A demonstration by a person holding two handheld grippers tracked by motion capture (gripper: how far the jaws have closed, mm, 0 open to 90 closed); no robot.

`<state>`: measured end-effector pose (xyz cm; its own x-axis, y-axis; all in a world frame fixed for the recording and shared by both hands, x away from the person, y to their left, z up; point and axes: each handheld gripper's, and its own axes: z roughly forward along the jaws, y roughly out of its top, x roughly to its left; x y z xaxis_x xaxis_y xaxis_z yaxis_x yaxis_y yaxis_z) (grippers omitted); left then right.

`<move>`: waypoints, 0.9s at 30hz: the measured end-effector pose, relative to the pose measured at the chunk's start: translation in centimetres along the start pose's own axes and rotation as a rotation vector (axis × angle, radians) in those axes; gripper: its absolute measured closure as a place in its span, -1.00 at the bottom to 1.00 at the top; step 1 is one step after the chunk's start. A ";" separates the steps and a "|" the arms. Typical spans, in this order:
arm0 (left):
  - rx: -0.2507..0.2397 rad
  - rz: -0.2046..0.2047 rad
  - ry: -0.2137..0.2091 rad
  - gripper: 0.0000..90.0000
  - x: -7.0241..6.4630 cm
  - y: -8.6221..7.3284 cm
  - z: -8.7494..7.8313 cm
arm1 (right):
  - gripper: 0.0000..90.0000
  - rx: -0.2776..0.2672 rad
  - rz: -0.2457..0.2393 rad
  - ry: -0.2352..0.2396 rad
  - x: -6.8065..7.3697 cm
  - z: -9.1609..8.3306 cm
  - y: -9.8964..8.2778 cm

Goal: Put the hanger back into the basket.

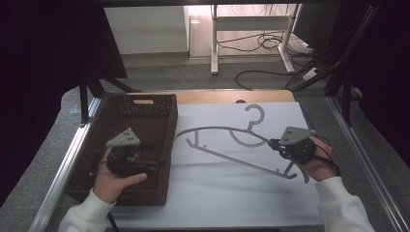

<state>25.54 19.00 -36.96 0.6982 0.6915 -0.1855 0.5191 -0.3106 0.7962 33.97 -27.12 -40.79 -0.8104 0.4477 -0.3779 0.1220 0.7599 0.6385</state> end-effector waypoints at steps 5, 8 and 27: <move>0.035 0.021 -0.078 -0.35 0.7 3.4 2.0 | 0.82 -0.001 -0.008 0.014 0.3 0.0 0.1; 0.072 0.042 -0.100 -0.32 1.1 4.9 3.6 | 0.82 -0.007 -0.018 0.024 0.4 0.1 0.2; 0.235 0.128 -0.185 -0.23 2.2 9.1 10.1 | 0.82 -0.013 -0.048 0.054 1.0 0.2 0.8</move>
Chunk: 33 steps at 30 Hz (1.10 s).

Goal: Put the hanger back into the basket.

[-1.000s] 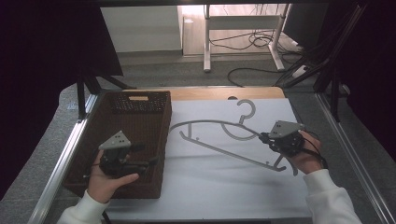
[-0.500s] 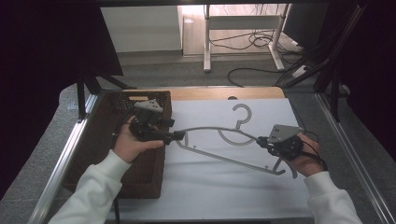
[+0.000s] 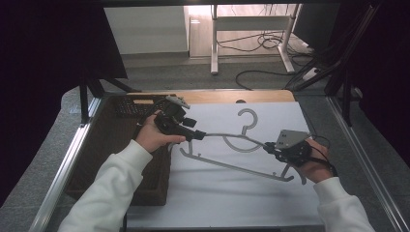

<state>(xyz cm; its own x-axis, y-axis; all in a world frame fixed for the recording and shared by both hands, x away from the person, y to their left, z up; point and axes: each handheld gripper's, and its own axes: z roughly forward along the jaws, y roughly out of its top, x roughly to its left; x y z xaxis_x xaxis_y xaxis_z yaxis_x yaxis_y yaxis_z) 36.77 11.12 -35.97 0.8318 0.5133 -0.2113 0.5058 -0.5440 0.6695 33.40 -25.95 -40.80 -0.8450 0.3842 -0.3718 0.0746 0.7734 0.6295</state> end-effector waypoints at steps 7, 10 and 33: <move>0.058 0.052 -0.048 -0.12 0.1 0.9 1.3 | 0.82 -0.028 -0.041 0.010 0.1 -0.3 0.5; 0.096 0.066 -0.068 -0.06 0.2 1.3 2.0 | 0.82 -0.036 -0.054 0.016 0.3 -0.5 0.8; 0.133 0.096 -0.213 0.82 0.1 0.4 2.4 | 0.60 -0.094 -0.020 0.025 0.0 -0.1 0.8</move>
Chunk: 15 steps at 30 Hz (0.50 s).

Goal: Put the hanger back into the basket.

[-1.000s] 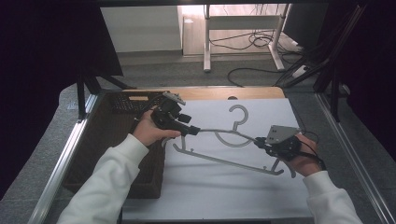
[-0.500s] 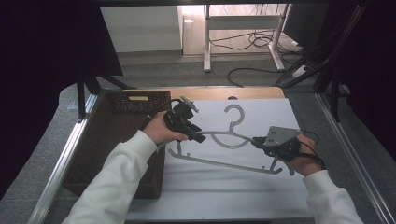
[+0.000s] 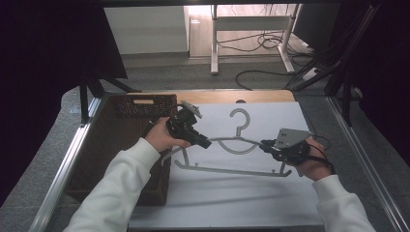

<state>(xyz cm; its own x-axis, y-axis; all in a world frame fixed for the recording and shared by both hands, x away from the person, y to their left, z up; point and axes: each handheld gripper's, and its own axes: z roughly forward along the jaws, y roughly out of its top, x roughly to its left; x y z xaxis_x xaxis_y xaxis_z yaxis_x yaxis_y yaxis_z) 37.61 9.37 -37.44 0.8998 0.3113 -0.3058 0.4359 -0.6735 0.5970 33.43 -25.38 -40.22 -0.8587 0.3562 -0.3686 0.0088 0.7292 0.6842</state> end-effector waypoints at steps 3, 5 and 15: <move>-0.006 -0.017 0.040 0.82 0.0 -0.5 -0.4 | 0.10 -0.014 0.036 -0.047 0.4 0.2 0.1; -0.016 -0.037 0.053 0.82 0.2 -0.9 -0.7 | -0.06 -0.013 0.054 -0.075 0.8 0.2 0.2; -0.102 -0.047 0.092 0.82 -0.5 -2.1 -2.8 | -0.22 -0.144 0.226 -0.059 2.6 -2.2 -0.5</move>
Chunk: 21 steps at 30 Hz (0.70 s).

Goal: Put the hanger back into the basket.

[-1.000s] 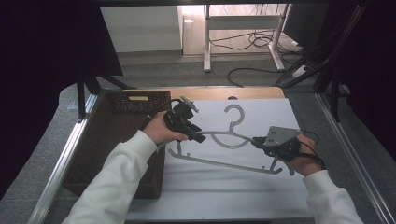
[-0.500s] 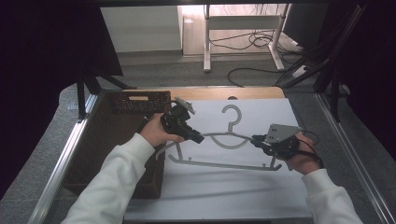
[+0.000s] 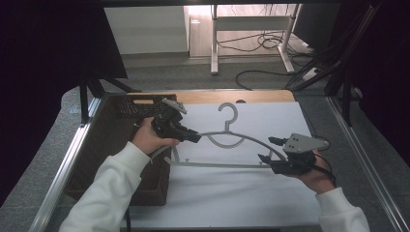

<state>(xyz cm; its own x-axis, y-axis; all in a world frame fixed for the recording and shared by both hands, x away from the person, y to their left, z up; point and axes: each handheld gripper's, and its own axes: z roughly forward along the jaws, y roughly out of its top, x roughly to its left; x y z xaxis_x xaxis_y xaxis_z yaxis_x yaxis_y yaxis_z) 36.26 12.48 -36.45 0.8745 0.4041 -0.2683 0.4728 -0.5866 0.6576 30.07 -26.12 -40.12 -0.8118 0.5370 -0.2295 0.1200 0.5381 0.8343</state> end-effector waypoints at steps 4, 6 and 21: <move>-0.050 -0.020 0.054 0.82 -0.2 -0.7 -1.6 | -0.22 -0.039 0.023 0.033 1.3 -0.9 -0.8; -0.076 -0.026 0.075 0.82 -0.3 -1.1 -2.4 | -0.22 -0.043 0.026 0.052 2.0 -1.0 -1.2; -0.229 -0.076 0.251 0.82 -1.1 -5.8 -8.1 | -0.22 0.073 0.064 0.025 2.6 1.0 -3.8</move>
<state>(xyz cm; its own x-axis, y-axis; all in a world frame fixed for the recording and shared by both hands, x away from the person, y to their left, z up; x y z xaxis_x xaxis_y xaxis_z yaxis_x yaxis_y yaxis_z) 31.64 21.14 -34.27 0.7700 0.6177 -0.1599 0.4744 -0.3866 0.7909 28.11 -26.14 -44.42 -0.8149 0.5559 -0.1642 0.2125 0.5500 0.8077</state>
